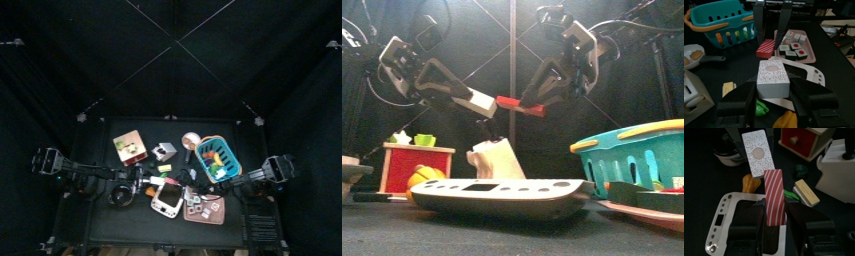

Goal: Place salmon above stove

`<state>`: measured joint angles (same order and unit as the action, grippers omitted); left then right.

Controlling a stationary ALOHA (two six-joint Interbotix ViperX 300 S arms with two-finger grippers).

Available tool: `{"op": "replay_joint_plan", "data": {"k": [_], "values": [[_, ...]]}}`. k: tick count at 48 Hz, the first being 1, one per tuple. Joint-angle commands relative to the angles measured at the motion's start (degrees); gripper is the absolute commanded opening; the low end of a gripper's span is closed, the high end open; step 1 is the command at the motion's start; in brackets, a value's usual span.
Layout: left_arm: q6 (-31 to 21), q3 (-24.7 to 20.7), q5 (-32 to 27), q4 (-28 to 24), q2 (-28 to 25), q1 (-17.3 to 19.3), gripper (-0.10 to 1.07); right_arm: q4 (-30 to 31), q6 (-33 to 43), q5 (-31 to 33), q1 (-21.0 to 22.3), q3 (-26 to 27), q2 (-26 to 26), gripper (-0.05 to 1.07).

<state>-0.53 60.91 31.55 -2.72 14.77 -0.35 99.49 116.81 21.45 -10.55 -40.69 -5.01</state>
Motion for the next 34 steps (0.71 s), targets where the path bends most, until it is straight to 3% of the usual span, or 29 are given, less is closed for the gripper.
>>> {"op": "replay_joint_plan", "data": {"k": [1, 10, 27, 34], "values": [[-0.1, -0.6, 0.4, 0.1, 0.4, 0.1, 0.48, -0.4, 0.0, 0.4, 0.1, 0.1, -2.1, 0.47], [-0.1, -0.6, 0.4, 0.2, 0.2, -0.4, 0.48, -6.6, -0.1, 1.3, 0.7, -1.6, -2.5, 0.47], [-0.2, -0.6, 0.4, 0.2, -0.4, -0.4, 0.48, -27.8, -0.2, 7.2, 8.6, -1.7, 0.4, 0.48], [-0.2, -0.6, 0.4, 0.4, -0.4, -0.3, 0.48, -30.6, -0.2, 7.4, 9.8, -0.3, 2.6, 0.48]]}}
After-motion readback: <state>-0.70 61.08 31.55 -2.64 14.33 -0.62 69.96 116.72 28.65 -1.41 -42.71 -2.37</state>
